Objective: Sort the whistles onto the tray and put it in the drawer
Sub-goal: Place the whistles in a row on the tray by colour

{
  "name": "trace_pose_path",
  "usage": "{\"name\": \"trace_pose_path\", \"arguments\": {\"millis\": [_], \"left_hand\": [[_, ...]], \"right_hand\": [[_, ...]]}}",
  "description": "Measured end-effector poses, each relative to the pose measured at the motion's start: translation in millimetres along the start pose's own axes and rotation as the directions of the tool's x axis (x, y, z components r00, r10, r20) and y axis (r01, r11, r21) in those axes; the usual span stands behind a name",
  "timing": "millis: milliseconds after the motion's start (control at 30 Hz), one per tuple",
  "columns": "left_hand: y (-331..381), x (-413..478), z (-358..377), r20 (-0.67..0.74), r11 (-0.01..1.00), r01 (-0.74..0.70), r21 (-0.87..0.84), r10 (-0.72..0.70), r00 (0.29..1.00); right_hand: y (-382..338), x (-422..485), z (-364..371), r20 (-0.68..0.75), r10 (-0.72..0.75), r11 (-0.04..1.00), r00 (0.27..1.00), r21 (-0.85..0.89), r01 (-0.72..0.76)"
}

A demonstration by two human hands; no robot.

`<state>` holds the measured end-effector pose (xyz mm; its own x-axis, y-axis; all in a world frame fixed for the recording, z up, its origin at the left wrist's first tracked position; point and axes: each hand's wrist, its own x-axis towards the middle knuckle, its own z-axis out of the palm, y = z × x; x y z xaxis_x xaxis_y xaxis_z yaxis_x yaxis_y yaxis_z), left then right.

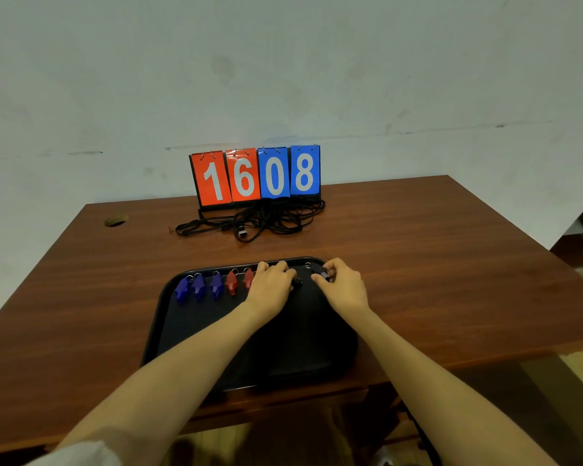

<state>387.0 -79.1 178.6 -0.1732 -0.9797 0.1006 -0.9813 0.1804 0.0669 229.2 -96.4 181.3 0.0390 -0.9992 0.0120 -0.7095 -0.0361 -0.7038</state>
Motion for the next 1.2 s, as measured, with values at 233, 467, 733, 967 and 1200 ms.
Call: {"name": "trace_pose_path", "arguments": {"millis": [233,467,733,967,1200], "left_hand": [[8,2,8,0.038,0.973,0.135,-0.187,-0.13,0.991],[15,-6,13,-0.18,0.995,-0.012,-0.101,-0.007,0.984],[27,-4,19,-0.057,0.992,-0.087,0.096,0.093,0.994],[-10,-6,15,-0.043,1.0,-0.016,0.024,0.017,0.999],[-15,-2,11,-0.029,0.998,-0.008,0.067,0.01,1.0]], "right_hand": [[4,-1,2,-0.021,-0.015,1.0,1.0,0.019,0.015],[9,0,1,-0.047,-0.037,0.998,0.998,0.039,0.039],[10,2,-4,-0.067,-0.007,0.999,0.998,0.031,0.009],[2,7,15,-0.033,-0.035,0.997,0.999,-0.072,0.033],[-17,14,34,-0.052,-0.093,0.955,0.994,-0.288,0.075]]}}
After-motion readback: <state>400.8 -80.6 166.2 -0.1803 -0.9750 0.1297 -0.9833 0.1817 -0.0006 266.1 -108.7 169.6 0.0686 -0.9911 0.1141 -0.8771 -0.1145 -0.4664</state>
